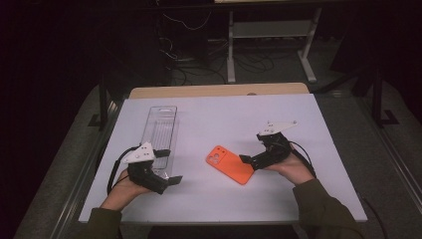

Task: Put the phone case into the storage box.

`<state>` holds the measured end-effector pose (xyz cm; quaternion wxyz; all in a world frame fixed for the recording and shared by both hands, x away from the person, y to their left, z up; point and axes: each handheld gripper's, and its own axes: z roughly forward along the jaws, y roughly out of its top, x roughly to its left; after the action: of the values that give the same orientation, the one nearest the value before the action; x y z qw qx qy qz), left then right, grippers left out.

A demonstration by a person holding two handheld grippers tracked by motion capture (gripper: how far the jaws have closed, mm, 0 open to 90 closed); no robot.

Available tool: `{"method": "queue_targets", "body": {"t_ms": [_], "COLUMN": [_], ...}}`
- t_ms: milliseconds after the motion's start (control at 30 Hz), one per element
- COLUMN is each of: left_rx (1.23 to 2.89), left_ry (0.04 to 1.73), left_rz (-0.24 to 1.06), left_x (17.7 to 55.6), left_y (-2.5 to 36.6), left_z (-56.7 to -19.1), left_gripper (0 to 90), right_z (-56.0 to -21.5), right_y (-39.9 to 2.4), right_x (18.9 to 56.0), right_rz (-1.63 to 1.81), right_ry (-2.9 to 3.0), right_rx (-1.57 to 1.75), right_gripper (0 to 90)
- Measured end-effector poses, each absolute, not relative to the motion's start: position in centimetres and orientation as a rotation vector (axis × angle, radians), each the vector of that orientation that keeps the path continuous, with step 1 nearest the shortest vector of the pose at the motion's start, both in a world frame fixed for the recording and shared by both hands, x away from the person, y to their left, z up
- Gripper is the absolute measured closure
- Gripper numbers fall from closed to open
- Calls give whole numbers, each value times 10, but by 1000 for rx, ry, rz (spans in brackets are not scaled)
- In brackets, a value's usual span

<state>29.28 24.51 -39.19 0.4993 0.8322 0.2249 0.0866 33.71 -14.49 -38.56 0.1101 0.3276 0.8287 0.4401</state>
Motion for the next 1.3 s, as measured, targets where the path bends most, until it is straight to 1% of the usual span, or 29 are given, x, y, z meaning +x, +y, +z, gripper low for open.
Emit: {"method": "queue_targets", "body": {"t_ms": [1300], "left_rx": [2012], "left_ry": [544], "left_rz": [208], "left_x": [293], "left_y": [245], "left_z": [-392], "left_gripper": [0], "right_z": [-386], "right_y": [-123], "right_x": [358], "right_rz": [1307], "right_ry": [2448], "right_rx": [944], "right_gripper": [0]}}
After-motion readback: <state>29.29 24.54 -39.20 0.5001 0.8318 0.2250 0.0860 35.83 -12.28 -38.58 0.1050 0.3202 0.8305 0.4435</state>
